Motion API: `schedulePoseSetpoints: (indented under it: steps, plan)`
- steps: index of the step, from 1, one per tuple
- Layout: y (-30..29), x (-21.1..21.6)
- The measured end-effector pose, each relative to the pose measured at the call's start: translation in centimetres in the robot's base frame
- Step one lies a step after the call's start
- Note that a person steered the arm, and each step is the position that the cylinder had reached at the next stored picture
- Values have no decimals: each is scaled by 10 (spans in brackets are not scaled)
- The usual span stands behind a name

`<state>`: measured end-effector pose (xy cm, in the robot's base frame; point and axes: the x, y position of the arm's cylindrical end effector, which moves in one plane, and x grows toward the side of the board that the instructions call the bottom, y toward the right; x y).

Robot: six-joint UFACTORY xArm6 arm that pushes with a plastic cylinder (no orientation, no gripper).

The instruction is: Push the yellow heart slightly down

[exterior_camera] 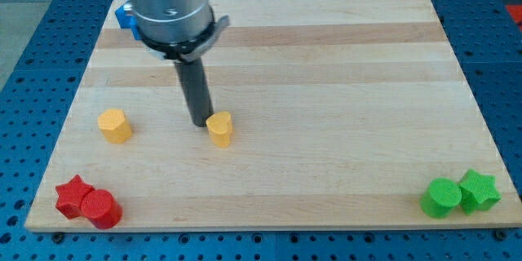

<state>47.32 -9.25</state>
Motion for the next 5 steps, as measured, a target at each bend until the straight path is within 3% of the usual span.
schedulePoseSetpoints:
  steps: [1,2,5]
  plan:
    - [3,-2]
    - [4,40]
    - [18,77]
